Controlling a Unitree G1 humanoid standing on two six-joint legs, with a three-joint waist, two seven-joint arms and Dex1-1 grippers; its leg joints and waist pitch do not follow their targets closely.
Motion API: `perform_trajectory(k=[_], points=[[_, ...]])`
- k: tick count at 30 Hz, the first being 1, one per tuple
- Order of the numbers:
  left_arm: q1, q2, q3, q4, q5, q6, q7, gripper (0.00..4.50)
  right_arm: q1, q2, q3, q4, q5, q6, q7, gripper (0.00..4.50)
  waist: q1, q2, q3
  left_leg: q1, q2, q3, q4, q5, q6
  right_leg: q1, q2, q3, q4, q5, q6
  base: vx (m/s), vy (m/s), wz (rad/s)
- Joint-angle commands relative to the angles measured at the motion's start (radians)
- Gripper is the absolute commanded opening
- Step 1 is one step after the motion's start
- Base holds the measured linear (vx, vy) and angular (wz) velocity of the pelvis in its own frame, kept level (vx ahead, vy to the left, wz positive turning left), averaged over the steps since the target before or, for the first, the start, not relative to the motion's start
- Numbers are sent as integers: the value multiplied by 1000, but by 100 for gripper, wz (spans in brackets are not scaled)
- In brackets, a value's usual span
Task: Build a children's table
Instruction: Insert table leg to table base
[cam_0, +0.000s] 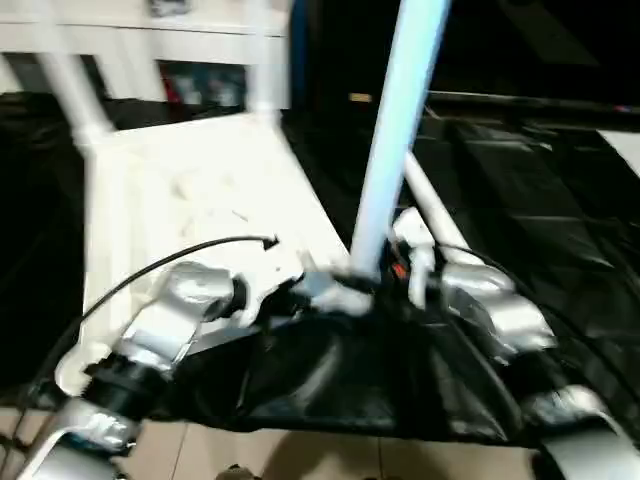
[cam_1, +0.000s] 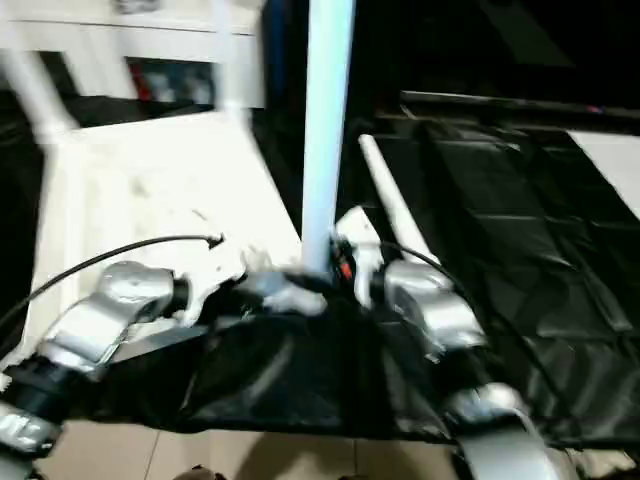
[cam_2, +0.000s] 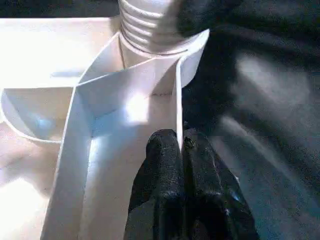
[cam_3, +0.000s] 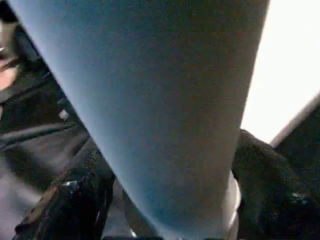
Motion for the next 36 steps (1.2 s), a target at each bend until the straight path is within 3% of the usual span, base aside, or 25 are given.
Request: perform_trajectory(k=[1, 9, 15, 22, 24, 26, 29, 30, 33, 34, 35, 36], points=[[-24, -9, -13, -21, -41, -49, -51, 0, 15, -22, 49, -54, 11, 27, 76, 338, -2, 2, -62, 14, 15, 8, -62, -227, 29, 53, -48, 38, -67, -268, -168, 0, 0, 0], [-33, 4, -15, 4, -53, -77, -107, 0, 41, -78, 96, -93, -12, 63, 154, 338, 5, 2, -66, 9, 14, 7, -59, -196, 28, 57, -50, 36, -61, -236, -171, 0, 0, 0], [-35, 1, -11, 19, -46, -93, -121, 0, 43, -74, 98, -96, -12, 73, 146, 278, 5, 3, -67, 10, 14, 7, -58, -195, 25, 58, -50, 36, -60, -231, -176, 0, 0, 0], [-44, -15, 3, 51, -40, -91, -93, 0, 64, -54, 89, -86, -9, 74, 123, 267, 5, 0, -66, 10, 13, 7, -58, -198, 24, 58, -50, 36, -62, -249, -170, 0, 0, 0], [-53, -35, 14, 74, -39, -82, -63, 0, 73, -30, 68, -69, 1, 74, 90, 267, 4, -1, -63, 13, 13, 8, -60, -222, 21, 55, -51, 36, -67, -282, -165, 0, 0, 0], [-67, -64, 29, 97, -37, -70, -15, 0, 72, 8, 34, -36, 5, 74, 19, 267, 1, -1, -56, 15, 11, 4, -65, -276, 4, 54, -53, 34, -76, -376, -146, 0, 0, 0], [-95, -112, 44, 138, -18, -56, 75, 0, 49, 81, -30, 57, -8, 49, -155, 267, -7, -7, -54, 22, 7, -1, -66, -328, -13, 51, -59, 28, -95, -530, -94, 0, 0, 0], [-105, -128, 45, 152, -8, -50, 107, 0, 38, 106, -52, 91, -10, 38, -215, 267, -13, -4, -53, 23, 5, -4, -66, -339, -19, 47, -60, 26, -100, -567, -80, 0, 0, 0], [-134, -188, 56, 190, 15, -24, 213, 0, 6, 179, -116, 175, -7, 27, -388, 267, -28, -6, -53, 17, 2, -11, -68, -347, -22, 53, -61, 18, -106, -601, -56, 0, 0, 0], [-150, -234, 60, 212, 31, -6, 288, 0, -24, 231, -160, 237, -7, 24, -516, 267, -34, -3, -54, 13, 1, -12, -69, -343, -22, 56, -61, 16, -107, -600, -51, 0, 0, 0], [-154, -252, 58, 219, 41, -2, 316, 0, -39, 253, -180, 266, -3, 27, -571, 267, -41, -4, -53, 14, -1, -13, -67, -351, -22, 52, -60, 12, -112, -618, -45, 0, 0, 0], [-155, -254, 58, 220, 42, -2, 320, 0, -42, 256, -183, 270, -2, 27, -580, 267, -42, 0, -53, 18, -3, -15, -66, -359, -25, 50, -61, 10, -113, -629, -45, 0, 0, 0]])
